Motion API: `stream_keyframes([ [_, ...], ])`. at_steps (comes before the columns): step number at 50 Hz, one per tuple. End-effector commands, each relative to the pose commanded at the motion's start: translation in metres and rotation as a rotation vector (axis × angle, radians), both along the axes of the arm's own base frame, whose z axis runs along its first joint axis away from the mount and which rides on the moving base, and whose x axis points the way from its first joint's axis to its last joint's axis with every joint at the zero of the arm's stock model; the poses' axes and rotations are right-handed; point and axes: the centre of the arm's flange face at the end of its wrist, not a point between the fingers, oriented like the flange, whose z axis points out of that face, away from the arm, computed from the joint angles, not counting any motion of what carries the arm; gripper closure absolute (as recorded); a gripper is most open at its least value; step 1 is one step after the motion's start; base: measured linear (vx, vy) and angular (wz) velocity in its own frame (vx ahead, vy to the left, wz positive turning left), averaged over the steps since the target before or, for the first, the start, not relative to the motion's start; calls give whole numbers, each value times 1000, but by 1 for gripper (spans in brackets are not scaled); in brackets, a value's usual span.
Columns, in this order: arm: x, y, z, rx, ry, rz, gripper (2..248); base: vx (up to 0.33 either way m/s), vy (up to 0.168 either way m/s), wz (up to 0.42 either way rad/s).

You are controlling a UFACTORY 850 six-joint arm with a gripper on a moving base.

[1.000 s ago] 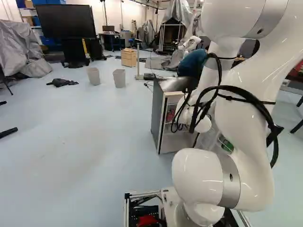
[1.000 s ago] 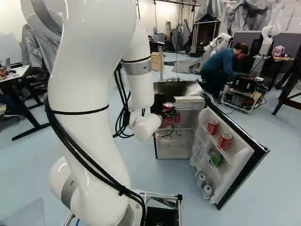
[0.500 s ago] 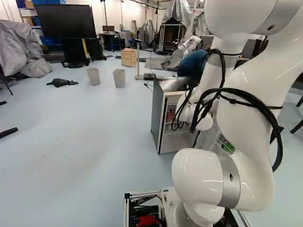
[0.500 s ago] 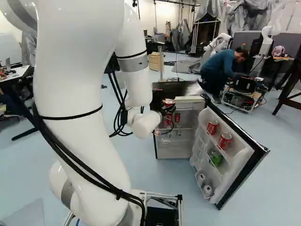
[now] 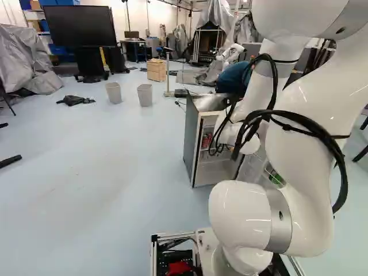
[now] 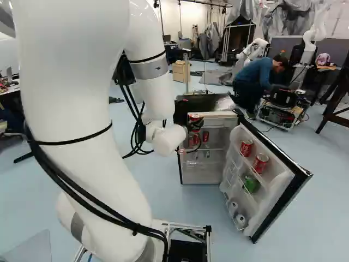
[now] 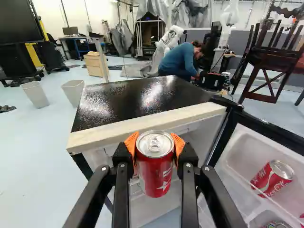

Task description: Grab a drink from the fridge

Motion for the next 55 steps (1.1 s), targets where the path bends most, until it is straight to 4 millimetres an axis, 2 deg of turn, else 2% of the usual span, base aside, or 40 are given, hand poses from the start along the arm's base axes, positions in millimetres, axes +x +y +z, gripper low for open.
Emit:
stream_keyframes([
  [55, 20, 0, 39, 6, 30, 16, 150, 0, 0, 0],
])
